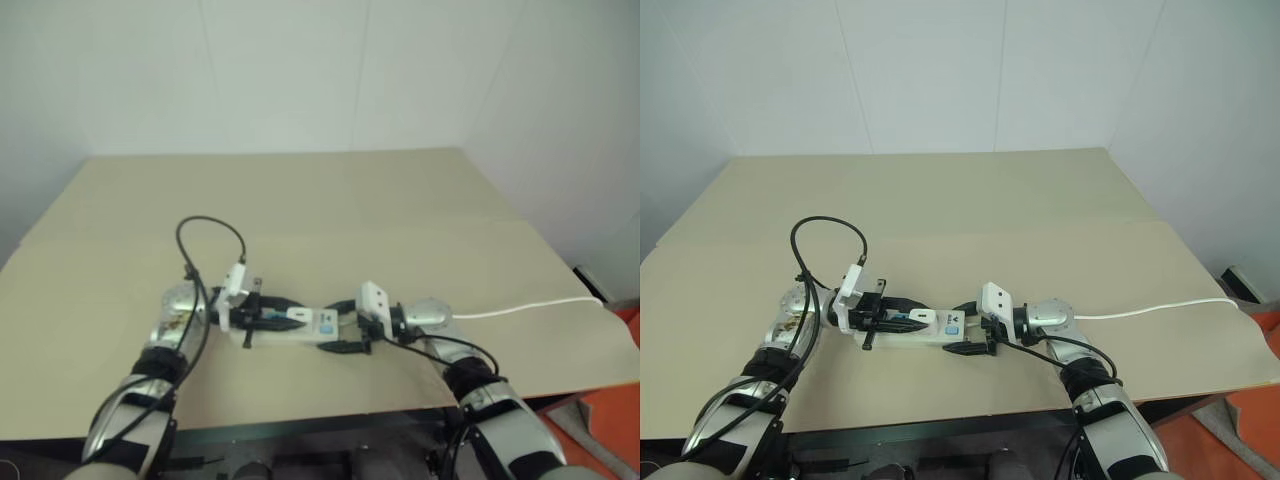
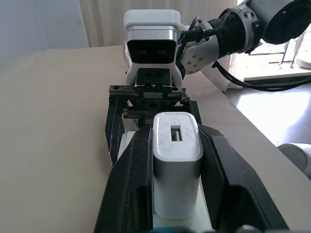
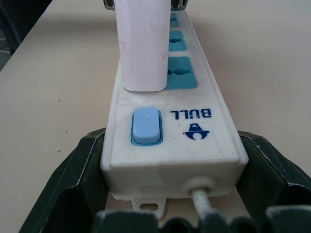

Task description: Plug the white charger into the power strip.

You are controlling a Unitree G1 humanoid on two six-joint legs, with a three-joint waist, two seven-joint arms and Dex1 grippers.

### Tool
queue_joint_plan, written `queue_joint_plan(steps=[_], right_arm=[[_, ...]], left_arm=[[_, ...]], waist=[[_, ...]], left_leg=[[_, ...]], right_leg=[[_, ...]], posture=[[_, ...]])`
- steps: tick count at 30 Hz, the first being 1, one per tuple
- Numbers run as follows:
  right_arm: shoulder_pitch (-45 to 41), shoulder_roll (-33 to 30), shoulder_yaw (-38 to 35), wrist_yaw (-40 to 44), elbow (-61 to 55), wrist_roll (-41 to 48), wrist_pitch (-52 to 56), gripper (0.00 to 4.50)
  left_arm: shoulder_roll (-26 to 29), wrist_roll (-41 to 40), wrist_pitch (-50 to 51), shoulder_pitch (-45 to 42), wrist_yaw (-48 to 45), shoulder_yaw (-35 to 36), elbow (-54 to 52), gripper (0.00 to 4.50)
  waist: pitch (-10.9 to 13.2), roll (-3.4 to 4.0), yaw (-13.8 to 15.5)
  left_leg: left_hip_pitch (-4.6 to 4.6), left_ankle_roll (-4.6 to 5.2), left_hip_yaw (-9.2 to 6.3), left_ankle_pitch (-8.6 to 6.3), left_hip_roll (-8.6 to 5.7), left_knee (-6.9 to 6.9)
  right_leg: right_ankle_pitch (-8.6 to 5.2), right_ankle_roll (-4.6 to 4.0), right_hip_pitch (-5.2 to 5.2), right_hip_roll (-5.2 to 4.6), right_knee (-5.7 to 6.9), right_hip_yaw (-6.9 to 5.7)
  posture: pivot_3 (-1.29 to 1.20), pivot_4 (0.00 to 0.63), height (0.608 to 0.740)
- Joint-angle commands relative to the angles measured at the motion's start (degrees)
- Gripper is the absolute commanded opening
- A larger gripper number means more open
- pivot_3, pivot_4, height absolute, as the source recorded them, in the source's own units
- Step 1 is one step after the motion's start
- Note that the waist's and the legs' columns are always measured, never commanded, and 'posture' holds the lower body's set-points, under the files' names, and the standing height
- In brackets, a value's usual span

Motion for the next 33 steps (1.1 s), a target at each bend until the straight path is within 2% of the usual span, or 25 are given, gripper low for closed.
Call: queue_joint_plan(steps=[1, 8, 11, 18, 19, 20, 22, 29, 33], right_arm=[[1.48, -0.65, 1.14, 0.97, 0.6, -1.89, -0.62, 3.42], [1.29, -0.58, 1.2, 0.93, 1.0, -2.02, -0.62, 3.42], [0.96, -0.49, 1.24, 0.75, 1.24, -2.18, -0.6, 3.42], [-1.2, 0.52, -0.76, 0.6, 3.23, -0.25, 2.92, 3.42], [-1.25, 0.2, -0.67, 1.04, 3.13, -0.51, 2.54, 4.14], [-1.2, -0.09, -0.7, 1.47, 2.89, -0.59, 2.07, 4.42], [-0.98, -0.59, -1.17, 2.12, 2.04, -0.13, 2.24, 4.47], [3.11, -8.29, -5.9, 4.63, -11.78, 5.0, 5.8, 4.47], [5.37, -14.89, -9.69, 4.4, -20.15, 6.99, 6.14, 4.47]], left_arm=[[1.19, 3.09, 0.24, 2.61, -0.14, 0.36, 3.17, 2.28], [2.19, 2.84, 0.22, 2.99, -0.55, 0.57, 0.61, 4.48], [3.57, 1.37, 2.37, 3.05, -0.55, 1.08, -1.82, 4.48], [6.79, -2.0, 9.4, 3.37, 0.75, 7.64, -7.77, 4.48], [7.36, -2.68, 10.37, 3.52, 0.79, 8.72, -8.5, 4.5], [8.09, -3.28, 11.21, 3.72, 0.69, 9.82, -9.13, 4.5], [9.45, -3.9, 12.54, 4.18, 0.6, 11.27, -10.35, 4.5], [17.18, -5.2, 15.5, 6.4, -0.54, 15.17, -13.39, 4.5], [19.41, -5.05, 16.44, 4.85, -0.46, 16.51, -11.05, 4.5]], waist=[[-0.01, 0.02, 0.08], [-0.08, 0.1, 0.3], [-0.08, 0.1, 0.23], [-0.06, 0.08, 0.06], [-0.04, 0.07, 0.12], [-0.02, 0.06, 0.15], [-0.01, 0.06, 0.15], [0.49, 0.06, 1.22], [0.55, 0.1, 2.03]], left_leg=[[0.02, 0.0, 0.03, 0.0, 0.0, -0.06], [0.05, 0.0, 0.02, 0.0, -0.01, -0.1], [0.03, 0.0, 0.02, 0.0, -0.01, -0.11], [-0.02, 0.0, 0.0, 0.0, 0.0, -0.11], [-0.06, 0.0, -0.01, 0.0, 0.01, -0.11], [-0.09, 0.0, -0.02, 0.0, 0.01, -0.11], [-0.15, 0.0, -0.01, 0.0, 0.01, -0.11], [-0.42, -0.01, 0.0, 0.0, 0.0, -0.14], [-1.24, -0.02, 0.01, 0.02, 0.0, -0.06]], right_leg=[[0.0, 0.0, -0.03, 0.0, 0.0, 0.06], [-0.03, -0.03, 0.01, -0.02, -0.02, 0.02], [-0.03, -0.03, 0.0, -0.02, -0.04, 0.03], [-0.03, -0.03, -0.09, -0.01, -0.02, 0.02], [-0.02, -0.03, -0.12, -0.01, -0.02, 0.01], [-0.02, -0.03, -0.14, -0.01, -0.02, -0.01], [-0.03, -0.03, -0.18, -0.01, -0.04, -0.02], [-0.01, -0.01, -0.31, -0.07, -0.29, -0.07], [0.13, 0.04, -1.15, -0.07, -0.27, -0.07]], posture=[[0.0, 0.15, 0.74], [0.0, 0.15, 0.74], [0.0, 0.15, 0.74], [0.0, 0.15, 0.74], [0.0, 0.15, 0.74], [0.0, 0.15, 0.74], [0.0, 0.15, 0.74], [0.0, 0.15, 0.74], [0.0, 0.15, 0.74]])
